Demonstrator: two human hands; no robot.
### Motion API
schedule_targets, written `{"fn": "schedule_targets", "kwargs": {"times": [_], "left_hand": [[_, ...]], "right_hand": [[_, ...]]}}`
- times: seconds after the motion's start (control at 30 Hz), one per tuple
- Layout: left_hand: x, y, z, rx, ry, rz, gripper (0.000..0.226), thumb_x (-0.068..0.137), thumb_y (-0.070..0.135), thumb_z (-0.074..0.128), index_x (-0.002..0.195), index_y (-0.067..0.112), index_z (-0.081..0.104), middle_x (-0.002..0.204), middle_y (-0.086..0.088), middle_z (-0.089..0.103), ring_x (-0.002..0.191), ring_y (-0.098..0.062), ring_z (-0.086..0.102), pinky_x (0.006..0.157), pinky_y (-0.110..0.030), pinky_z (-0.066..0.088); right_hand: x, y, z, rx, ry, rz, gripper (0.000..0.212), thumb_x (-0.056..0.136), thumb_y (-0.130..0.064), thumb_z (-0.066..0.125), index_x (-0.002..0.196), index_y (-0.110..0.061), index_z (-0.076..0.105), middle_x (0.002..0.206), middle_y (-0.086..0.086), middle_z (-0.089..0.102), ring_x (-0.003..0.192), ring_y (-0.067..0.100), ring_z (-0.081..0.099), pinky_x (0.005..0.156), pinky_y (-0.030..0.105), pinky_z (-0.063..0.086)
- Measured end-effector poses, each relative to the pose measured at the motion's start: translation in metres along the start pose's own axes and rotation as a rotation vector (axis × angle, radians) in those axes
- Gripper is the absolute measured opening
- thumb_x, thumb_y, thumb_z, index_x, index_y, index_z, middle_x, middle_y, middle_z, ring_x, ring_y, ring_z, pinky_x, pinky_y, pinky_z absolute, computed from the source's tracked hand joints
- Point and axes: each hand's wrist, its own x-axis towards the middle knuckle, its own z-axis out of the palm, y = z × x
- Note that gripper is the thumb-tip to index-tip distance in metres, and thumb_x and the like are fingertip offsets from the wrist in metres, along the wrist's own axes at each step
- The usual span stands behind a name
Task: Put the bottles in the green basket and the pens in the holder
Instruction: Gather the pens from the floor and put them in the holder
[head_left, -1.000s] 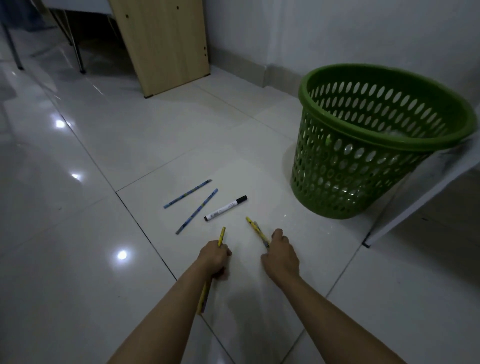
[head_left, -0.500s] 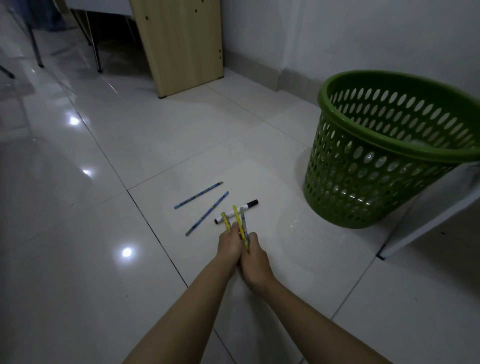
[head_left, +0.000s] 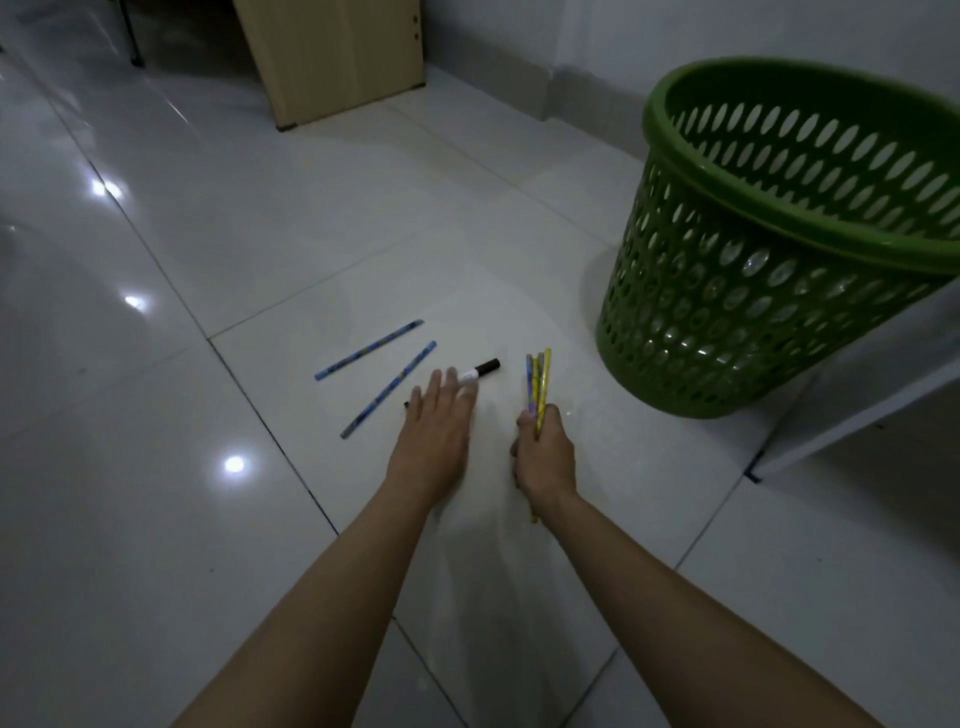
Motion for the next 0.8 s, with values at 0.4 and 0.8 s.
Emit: {"fn": "schedule_targets", "kwargs": {"times": [0.4,0.8], "left_hand": [[0.010,0.002,0.002,0.041,0.087,-0.137,0.017,0.093,0.007,0.042,0.106,0.006,0.052,0.111,-0.015,0.050,0.089,-0.032,0.053,0.071,-0.036,0.037],[0.007,-0.048,0.005,0.043,0.276,-0.480,0.037,0.082,0.018,0.049,0.117,0.008,0.048,0.108,-0.017,0.049,0.091,-0.033,0.049,0.076,-0.042,0.041]], "right_hand": [[-0.005,-0.004,-0.006,-0.008,-0.032,-0.108,0.021,0.098,-0.026,0.042,0.090,-0.008,0.049,0.068,0.013,0.057,0.062,0.032,0.055,0.058,0.039,0.044],[0.012,-0.006,0.018,-0.014,-0.075,-0.058,0.023,0.094,-0.040,0.037,0.081,-0.022,0.039,0.071,0.017,0.058,0.060,0.039,0.060,0.056,0.051,0.057]]}}
